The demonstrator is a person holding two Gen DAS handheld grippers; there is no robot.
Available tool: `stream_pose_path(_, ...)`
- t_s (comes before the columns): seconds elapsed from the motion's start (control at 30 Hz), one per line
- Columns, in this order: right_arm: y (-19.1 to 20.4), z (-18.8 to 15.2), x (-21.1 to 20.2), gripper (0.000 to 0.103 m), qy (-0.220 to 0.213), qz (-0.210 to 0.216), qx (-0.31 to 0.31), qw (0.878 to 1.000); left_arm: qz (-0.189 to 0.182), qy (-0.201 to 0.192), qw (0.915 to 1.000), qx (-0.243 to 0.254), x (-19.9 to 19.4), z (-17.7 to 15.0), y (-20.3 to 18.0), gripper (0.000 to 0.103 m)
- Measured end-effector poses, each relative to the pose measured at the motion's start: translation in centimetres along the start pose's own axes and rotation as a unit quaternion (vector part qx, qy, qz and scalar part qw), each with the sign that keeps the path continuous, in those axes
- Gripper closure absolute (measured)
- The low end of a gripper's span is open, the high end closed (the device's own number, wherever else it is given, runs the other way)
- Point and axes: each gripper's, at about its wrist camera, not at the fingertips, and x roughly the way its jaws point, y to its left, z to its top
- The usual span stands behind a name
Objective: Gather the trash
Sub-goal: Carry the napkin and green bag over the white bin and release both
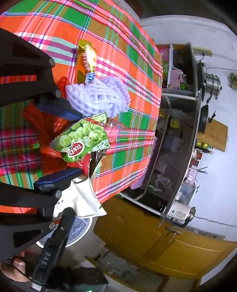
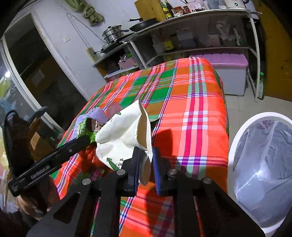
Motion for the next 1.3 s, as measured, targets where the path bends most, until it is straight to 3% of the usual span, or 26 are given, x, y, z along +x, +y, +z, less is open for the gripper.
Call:
stream_pose_path(0.07, 0.0, -0.1, -0.4, 0.090, -0.006, 0.001, -0.001, 1.000, 0.008, -0.004, 1.0000, 0.005, -0.1, 0.0, -0.1, 0.066)
stream_pose_path(0.4, -0.4, -0.6, -3.8, 0.090, -0.040, -0.010, 0.010, 0.999, 0.013, -0.029, 0.9993, 0.018, -2.4, -0.3, -0.6, 0.068)
stream_pose_path(0.63, -2.0, -1.5, -7.0, 0.090, -0.064, -0.038, 0.028, 0.997, -0.012, -0.042, 0.9982, 0.042, -4.5, -0.3, -2.9, 0.068)
stream_pose_path(0.97, -7.3, -3.3, -11.8, 0.090, -0.093, -0.107, 0.075, 0.987, -0.073, -0.021, 0.9920, 0.100, -3.4, -0.9, -10.1, 0.068)
stream_pose_path(1.3, -13.5, -5.0, -13.3, 0.090, -0.084, -0.166, 0.124, 0.975, -0.125, 0.025, 0.9800, 0.153, 1.8, -2.6, -17.5, 0.068)
